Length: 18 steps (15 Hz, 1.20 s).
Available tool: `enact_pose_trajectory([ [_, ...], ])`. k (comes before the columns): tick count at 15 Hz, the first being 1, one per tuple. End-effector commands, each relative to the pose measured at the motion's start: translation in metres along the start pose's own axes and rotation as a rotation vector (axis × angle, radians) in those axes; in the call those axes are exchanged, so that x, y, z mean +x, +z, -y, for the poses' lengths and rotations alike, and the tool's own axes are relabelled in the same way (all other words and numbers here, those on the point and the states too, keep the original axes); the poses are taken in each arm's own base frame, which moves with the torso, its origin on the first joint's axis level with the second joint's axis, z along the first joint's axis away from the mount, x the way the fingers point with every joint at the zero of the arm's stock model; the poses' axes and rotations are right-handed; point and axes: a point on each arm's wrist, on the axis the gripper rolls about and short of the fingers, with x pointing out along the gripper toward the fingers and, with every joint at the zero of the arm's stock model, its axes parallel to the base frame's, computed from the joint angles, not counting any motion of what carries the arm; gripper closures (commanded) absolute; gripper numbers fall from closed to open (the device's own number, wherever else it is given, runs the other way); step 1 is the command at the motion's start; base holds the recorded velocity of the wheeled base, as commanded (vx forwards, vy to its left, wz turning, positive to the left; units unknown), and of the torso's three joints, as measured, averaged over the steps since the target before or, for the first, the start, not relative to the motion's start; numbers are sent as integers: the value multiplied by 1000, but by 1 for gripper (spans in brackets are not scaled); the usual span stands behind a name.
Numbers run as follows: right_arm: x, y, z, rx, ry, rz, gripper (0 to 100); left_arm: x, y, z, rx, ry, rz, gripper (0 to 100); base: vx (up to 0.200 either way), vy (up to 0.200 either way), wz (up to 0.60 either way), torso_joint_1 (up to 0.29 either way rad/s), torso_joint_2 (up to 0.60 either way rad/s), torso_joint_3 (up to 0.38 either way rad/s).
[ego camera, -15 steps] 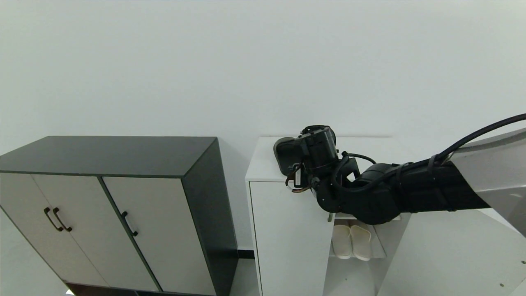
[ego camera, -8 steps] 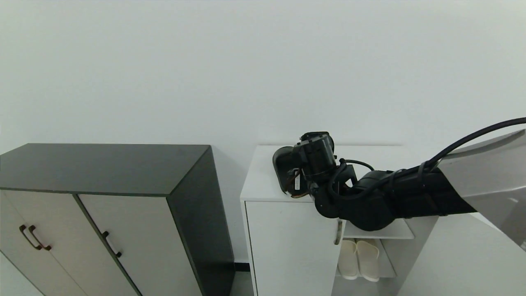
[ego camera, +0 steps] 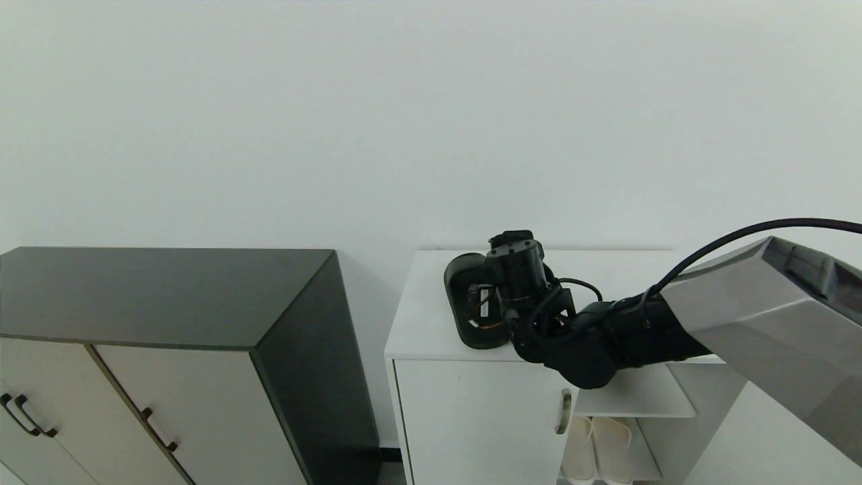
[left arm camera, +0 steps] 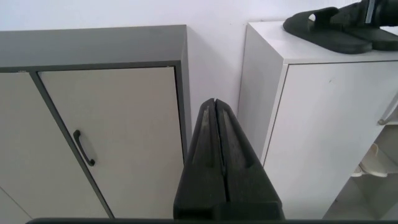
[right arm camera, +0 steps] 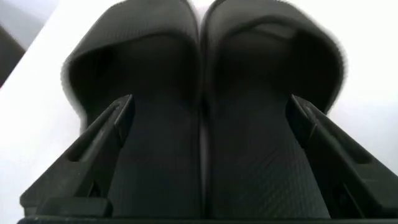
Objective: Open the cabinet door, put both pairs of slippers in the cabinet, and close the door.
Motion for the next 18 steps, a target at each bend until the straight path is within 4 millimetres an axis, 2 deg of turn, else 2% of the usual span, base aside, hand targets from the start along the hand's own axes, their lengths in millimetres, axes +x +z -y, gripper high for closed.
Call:
enact_pose_trajectory([
  [1, 21, -3, 5, 7, -27, -1, 0, 0, 0, 0, 0, 1, -2, 100, 0, 0, 0, 0, 0, 0],
  [9, 59, -9, 2, -17, -41, 15, 0, 0, 0, 0, 0, 1, -2, 100, 0, 0, 0, 0, 0, 0],
  [10, 60, -7, 2, -18, -43, 14, 100, 0, 0, 0, 0, -1, -2, 100, 0, 0, 0, 0, 0, 0],
  [16, 60, 1, 1, -13, -42, 17, 100, 0, 0, 0, -3, 1, -2, 100, 0, 0, 0, 0, 0, 0],
  [18, 52, 14, 2, 2, -38, 40, 100, 0, 0, 0, -3, 1, -2, 100, 0, 0, 0, 0, 0, 0],
])
